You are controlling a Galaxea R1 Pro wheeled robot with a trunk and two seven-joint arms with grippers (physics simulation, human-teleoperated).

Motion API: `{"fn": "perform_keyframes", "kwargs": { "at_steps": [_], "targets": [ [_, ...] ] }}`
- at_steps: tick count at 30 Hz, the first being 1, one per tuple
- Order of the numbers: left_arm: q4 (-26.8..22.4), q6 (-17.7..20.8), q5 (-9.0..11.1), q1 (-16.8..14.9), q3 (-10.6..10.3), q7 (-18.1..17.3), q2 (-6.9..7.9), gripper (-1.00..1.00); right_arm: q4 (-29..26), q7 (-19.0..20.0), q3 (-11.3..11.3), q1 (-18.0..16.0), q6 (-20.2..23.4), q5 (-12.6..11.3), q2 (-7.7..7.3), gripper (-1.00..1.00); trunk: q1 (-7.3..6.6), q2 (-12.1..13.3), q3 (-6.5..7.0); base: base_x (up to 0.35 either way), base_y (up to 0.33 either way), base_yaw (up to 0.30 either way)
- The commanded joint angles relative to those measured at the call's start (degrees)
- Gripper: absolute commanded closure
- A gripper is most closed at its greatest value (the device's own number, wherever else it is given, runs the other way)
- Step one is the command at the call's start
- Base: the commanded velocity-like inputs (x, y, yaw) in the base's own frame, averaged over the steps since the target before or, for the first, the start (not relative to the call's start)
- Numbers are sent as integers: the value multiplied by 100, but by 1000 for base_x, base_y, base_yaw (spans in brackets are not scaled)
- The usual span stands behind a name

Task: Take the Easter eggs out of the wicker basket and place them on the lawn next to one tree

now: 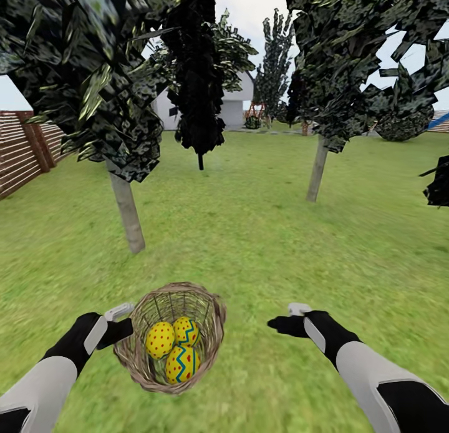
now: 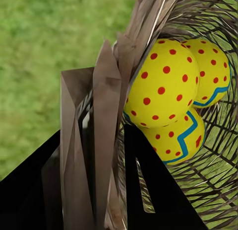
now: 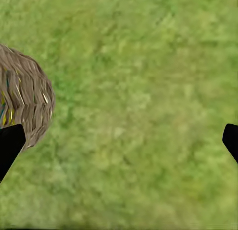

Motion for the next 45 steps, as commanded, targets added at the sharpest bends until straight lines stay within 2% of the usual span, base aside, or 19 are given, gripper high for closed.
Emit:
{"fn": "perform_keyframes", "kwargs": {
  "at_steps": [1, 4, 5, 9, 14, 25, 45],
  "targets": [
    [-8, 28, 90, -5, 28, 17, -5, 100, -11, 0, 48, -2, 28, -53, -7, -100, 1, -6, -10, 0, 0, 290],
    [-8, 28, 90, -5, 28, 17, -6, 100, -4, 6, 40, -2, -9, -49, -40, -100, 1, -6, -14, 0, 0, 164],
    [-8, 28, 90, -5, 28, 17, -6, 100, -2, 8, 43, 39, -193, -52, -52, -100, 1, -6, -14, 0, 0, 16],
    [-7, 28, 90, -5, 28, 16, -6, 100, -25, -24, 48, 95, -349, 244, -15, -100, 1, -6, -14, 0, 0, 68],
    [-8, 28, 90, -5, 28, 15, -6, 100, -31, -473, 48, 95, -343, 238, 49, -100, 1, -6, -14, 0, 0, 293],
    [-8, 28, 90, -5, 28, 14, -6, 100, -26, -492, 48, 95, -352, 223, 71, -100, 1, -6, -17, 0, 0, 296],
    [-8, 28, 90, -5, 28, 15, -6, 100, -19, -501, 56, 95, -311, 213, 81, -100, 1, -6, -128, 0, 0, 249]
  ]
}}
